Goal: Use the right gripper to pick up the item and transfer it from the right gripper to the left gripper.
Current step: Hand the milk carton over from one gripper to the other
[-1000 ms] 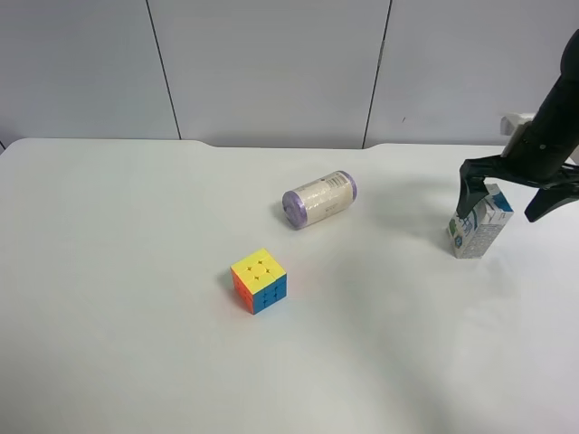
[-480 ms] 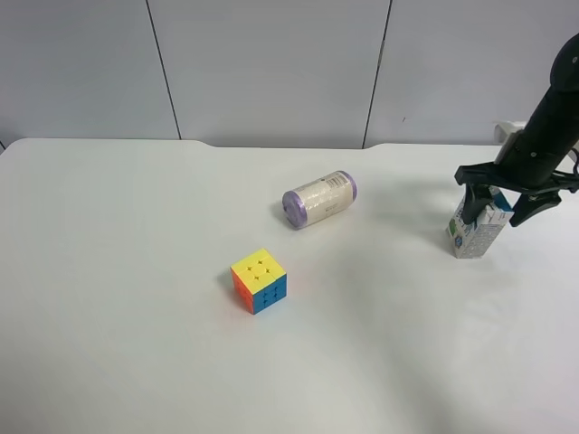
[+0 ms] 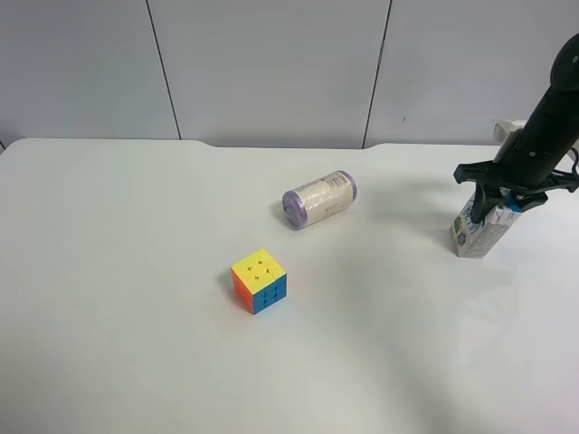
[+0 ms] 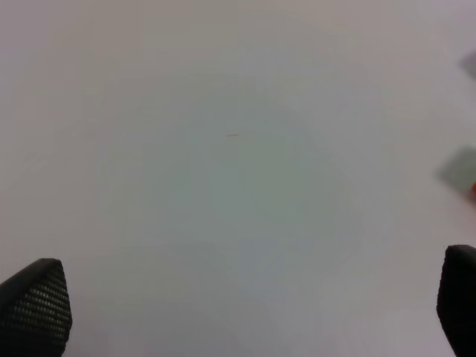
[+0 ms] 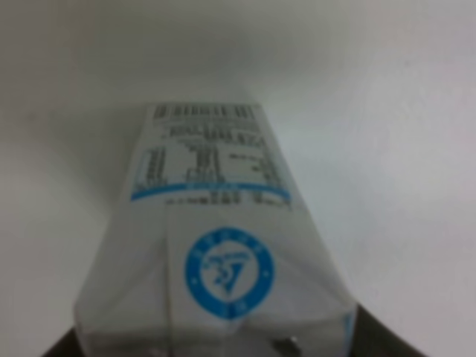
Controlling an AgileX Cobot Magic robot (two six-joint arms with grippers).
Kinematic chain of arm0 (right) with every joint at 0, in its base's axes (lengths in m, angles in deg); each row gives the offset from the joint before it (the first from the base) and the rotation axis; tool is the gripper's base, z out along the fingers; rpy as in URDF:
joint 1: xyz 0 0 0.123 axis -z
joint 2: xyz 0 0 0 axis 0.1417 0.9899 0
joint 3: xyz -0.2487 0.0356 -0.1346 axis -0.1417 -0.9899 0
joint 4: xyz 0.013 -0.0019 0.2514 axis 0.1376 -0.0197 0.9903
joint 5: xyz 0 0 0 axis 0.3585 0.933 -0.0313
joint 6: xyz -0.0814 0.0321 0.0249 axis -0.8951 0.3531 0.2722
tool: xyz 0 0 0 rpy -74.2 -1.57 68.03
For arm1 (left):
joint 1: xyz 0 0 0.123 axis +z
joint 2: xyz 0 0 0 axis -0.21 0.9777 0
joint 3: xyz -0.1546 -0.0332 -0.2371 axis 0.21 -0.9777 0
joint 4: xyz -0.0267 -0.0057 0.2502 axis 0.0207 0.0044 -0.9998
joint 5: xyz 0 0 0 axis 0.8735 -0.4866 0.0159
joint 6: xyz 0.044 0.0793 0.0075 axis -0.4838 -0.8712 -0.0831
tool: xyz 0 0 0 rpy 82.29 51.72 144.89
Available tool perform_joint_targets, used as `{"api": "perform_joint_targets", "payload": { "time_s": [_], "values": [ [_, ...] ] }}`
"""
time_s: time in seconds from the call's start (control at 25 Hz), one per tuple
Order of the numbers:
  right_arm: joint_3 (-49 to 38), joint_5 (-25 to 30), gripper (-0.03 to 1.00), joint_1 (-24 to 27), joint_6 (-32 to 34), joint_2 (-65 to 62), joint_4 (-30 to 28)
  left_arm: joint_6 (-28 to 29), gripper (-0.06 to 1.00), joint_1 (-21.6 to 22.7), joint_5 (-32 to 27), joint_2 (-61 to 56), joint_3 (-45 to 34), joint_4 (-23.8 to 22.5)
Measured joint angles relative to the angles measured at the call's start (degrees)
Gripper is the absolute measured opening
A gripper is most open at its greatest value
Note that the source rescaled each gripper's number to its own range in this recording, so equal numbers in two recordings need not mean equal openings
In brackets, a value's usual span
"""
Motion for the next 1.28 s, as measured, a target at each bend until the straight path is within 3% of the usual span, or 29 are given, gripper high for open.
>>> {"api": "perform_joint_targets", "payload": {
  "time_s": [0.48, 0.72, 0.96, 1.28],
  "values": [
    [3.4, 6.9, 0.0, 0.0, 0.0, -9.1, 2.6, 0.0, 1.0, 0.0, 0.0, 0.0, 0.0, 0.0],
    [3.4, 10.8, 0.0, -2.7, -0.9, -18.2, 3.3, 0.1, 1.0, 0.0, 0.0, 0.0, 0.0, 0.1],
    [3.4, 13.5, 0.0, -9.4, -2.2, -23.9, 3.4, 0.1, 1.0, 0.0, 0.0, 0.0, 0.0, 0.1],
    [3.4, 13.8, 0.0, -22.9, -5.8, -25.3, 3.8, 0.1, 1.0, 0.0, 0.0, 0.0, 0.0, 0.1]
  ]
}}
